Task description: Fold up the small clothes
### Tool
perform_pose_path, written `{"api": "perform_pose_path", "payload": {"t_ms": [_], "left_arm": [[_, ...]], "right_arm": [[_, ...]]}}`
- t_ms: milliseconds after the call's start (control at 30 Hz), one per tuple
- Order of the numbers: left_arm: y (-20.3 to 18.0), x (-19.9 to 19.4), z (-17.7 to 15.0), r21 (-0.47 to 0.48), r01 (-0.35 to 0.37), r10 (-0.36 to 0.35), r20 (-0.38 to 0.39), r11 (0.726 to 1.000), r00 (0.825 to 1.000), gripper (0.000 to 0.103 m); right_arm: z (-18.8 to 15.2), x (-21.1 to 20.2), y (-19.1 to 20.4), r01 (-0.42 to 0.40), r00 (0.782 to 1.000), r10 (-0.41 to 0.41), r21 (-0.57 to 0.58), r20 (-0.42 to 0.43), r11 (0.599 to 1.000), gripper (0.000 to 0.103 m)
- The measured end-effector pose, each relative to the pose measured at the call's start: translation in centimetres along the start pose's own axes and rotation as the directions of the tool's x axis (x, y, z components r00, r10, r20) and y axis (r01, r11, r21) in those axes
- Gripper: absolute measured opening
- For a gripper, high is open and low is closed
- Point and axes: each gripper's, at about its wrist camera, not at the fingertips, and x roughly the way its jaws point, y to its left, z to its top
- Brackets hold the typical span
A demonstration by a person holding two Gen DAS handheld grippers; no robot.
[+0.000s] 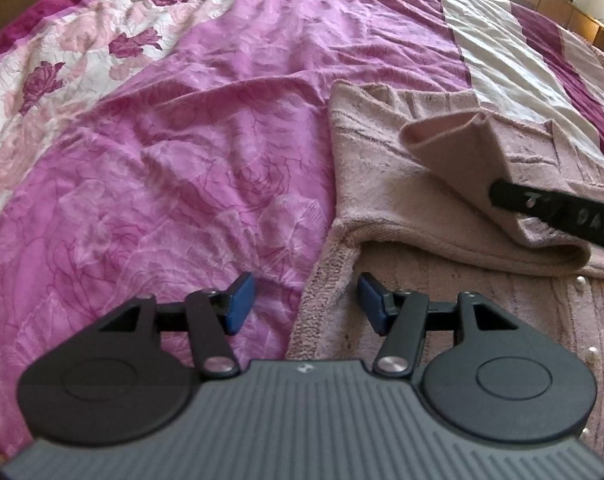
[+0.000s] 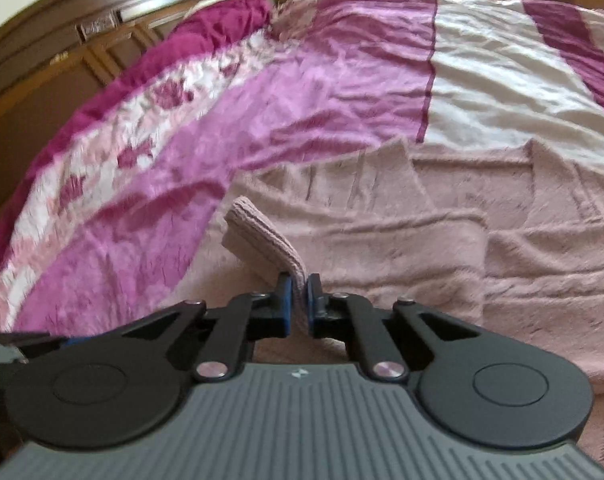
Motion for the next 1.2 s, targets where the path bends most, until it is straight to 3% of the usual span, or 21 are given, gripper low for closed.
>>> {"api": "perform_pose_path", "payload": {"t_ms": [233, 533, 600, 767, 933, 1000, 1100, 1200], "left_arm": [[-0.8, -1.9, 0.8, 0.009, 0.023, -0.024, 0.071, 1.0, 0.997, 0.059], [-3.6, -1.7, 2.6, 0.069, 0.032, -0.04, 0.118, 0.997, 0.992, 0.059], [-4.2, -1.1, 2.8, 0.082, 0.035, -0.045, 0.116, 0.996, 0.992, 0.059], [-5.5, 0.5, 3.1, 0.099, 0.021, -0.032, 0.11, 0.995, 0.993, 0.059], [-6.1, 1.9, 2.9, 0.127, -0.013, 0.001, 0.094, 0.992, 0.996, 0.059], [-6.2, 2.2, 2.8, 0.14, -0.027, 0.014, 0.093, 0.99, 0.996, 0.059], [-6.2, 2.3, 2.8, 0.138, -0.03, 0.017, 0.091, 0.99, 0.996, 0.059], [-6.2, 2.4, 3.0, 0.132, -0.032, 0.021, 0.089, 0.991, 0.996, 0.059]], "right_arm": [[2.2, -3.8, -1.9, 0.059, 0.99, -0.06, 0.012, 0.126, 0.998, 0.007], [1.9, -9.7, -7.0, 0.251, 0.934, -0.249, 0.024, 0.256, 0.968, 0.007], [1.1, -10.2, -8.6, 0.303, 0.919, -0.302, 0.038, 0.254, 0.952, 0.007], [-1.3, -10.3, -12.9, 0.365, 0.904, -0.384, 0.128, 0.188, 0.922, 0.007], [-4.1, -10.3, -16.6, 0.345, 0.924, -0.374, 0.253, 0.079, 0.904, 0.01], [-5.3, -10.9, -17.7, 0.306, 0.937, -0.342, 0.304, 0.071, 0.902, 0.027], [-6.0, -11.9, -18.7, 0.263, 0.94, -0.323, 0.369, 0.112, 0.892, 0.051], [-5.7, -12.1, -19.8, 0.239, 0.939, -0.317, 0.413, 0.131, 0.879, 0.056]]}}
